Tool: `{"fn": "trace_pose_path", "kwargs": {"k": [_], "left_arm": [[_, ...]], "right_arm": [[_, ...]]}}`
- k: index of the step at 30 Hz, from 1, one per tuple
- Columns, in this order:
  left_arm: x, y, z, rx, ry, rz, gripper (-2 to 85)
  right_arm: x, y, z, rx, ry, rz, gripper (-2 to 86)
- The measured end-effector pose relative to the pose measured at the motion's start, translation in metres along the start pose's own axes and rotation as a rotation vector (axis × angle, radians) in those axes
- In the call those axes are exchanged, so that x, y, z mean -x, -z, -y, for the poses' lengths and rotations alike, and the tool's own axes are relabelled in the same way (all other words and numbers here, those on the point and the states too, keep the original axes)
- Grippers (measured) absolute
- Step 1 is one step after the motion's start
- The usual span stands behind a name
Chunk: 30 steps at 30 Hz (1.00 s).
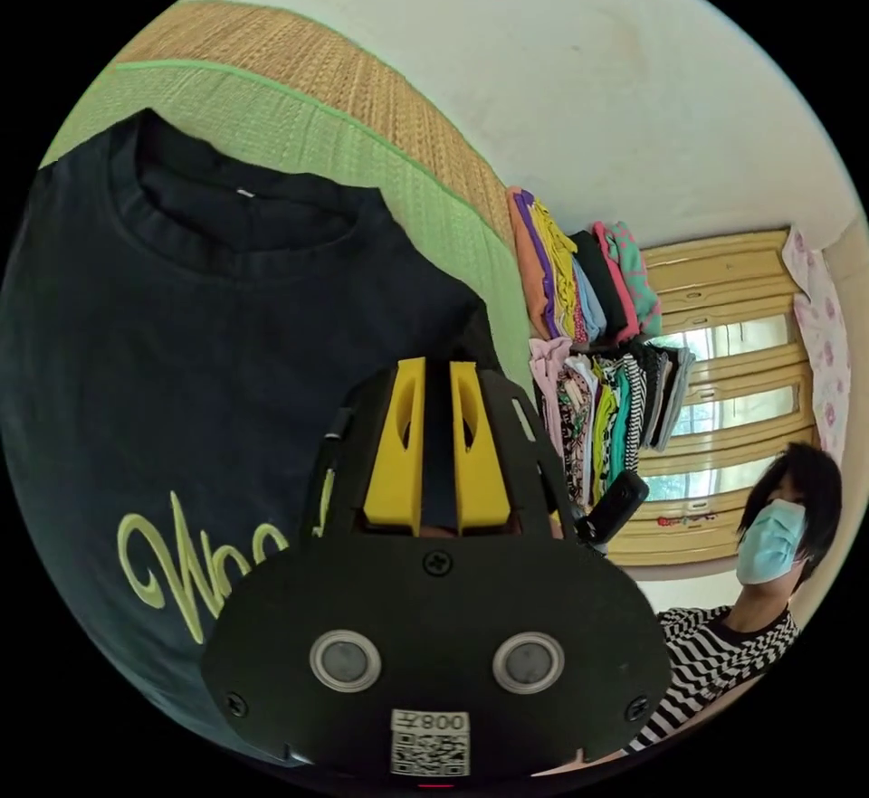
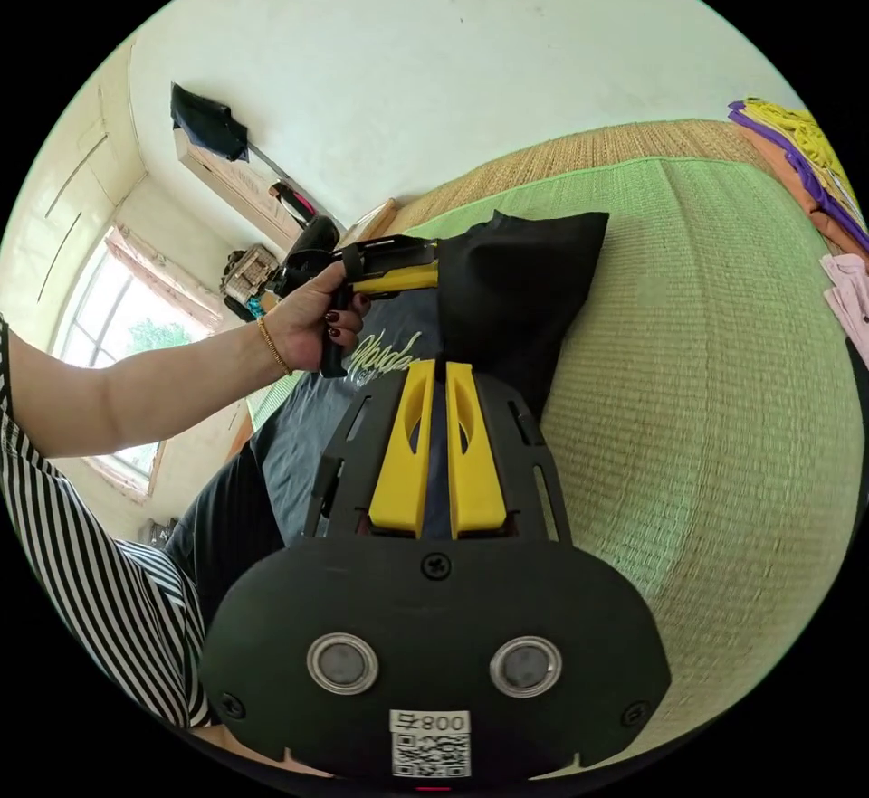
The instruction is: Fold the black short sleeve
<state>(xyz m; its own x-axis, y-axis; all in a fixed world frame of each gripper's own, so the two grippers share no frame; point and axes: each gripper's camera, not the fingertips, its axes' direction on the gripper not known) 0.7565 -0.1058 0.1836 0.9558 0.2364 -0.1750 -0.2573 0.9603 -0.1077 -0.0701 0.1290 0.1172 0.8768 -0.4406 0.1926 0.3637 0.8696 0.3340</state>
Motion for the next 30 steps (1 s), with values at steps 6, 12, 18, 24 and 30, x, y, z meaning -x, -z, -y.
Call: {"fn": "trace_pose_path", "kwargs": {"k": [6, 12, 18, 24, 30], "left_arm": [[-0.003, 0.021, 0.010, -0.085, -0.052, 0.025, 6.5], [-0.026, -0.008, 0.034, 0.046, -0.207, 0.053, 5.3], [-0.041, -0.056, 0.061, 0.179, -0.334, 0.156, 3.0], [-0.037, -0.085, 0.079, 0.255, -0.368, 0.211, 0.8], [-0.029, -0.089, 0.086, 0.262, -0.421, 0.229, 0.2]], "right_arm": [[-0.005, -0.021, 0.018, 0.095, 0.007, 0.012, 2.0], [-0.007, -0.031, 0.035, 0.144, 0.016, 0.050, 0.6], [-0.004, -0.004, 0.051, 0.057, 0.048, 0.070, 0.1], [-0.027, -0.010, 0.062, 0.135, -0.093, -0.148, 0.0], [-0.037, 0.004, 0.073, 0.095, -0.157, -0.146, 0.0]]}}
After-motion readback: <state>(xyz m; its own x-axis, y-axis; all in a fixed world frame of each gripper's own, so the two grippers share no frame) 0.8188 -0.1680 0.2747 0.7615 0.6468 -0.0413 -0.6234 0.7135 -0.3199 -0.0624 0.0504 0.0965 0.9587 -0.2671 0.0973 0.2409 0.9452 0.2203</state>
